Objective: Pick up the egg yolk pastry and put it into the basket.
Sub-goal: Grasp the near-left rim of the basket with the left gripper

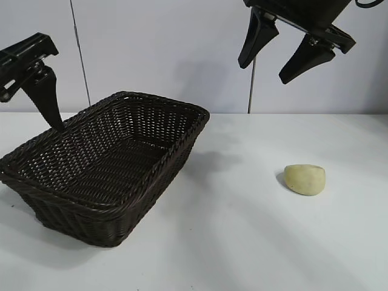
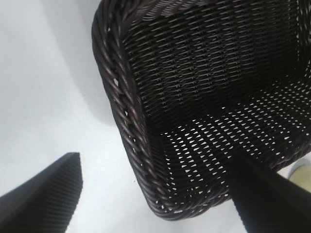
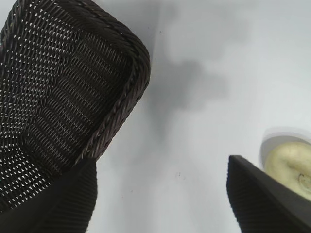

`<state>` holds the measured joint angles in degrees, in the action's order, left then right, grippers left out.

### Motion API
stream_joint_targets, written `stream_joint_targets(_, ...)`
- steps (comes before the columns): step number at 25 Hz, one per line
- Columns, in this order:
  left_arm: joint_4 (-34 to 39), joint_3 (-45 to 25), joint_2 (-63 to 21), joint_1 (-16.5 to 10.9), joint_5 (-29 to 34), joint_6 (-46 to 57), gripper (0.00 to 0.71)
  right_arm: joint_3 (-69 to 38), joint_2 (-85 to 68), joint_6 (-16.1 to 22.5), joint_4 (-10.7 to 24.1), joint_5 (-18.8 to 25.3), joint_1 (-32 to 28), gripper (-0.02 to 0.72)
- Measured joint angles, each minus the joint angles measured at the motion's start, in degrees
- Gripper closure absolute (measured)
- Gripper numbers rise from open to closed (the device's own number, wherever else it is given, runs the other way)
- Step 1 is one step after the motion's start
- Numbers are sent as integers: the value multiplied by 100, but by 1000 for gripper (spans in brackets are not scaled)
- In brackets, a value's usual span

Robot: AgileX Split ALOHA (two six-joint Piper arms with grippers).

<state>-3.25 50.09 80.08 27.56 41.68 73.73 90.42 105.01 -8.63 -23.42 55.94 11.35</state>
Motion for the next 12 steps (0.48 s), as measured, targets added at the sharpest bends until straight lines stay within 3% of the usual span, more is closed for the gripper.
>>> stream_joint_targets(12, 0, -5, 819, 0, -640, 31, 115, 0, 0, 0, 0, 5, 0, 167)
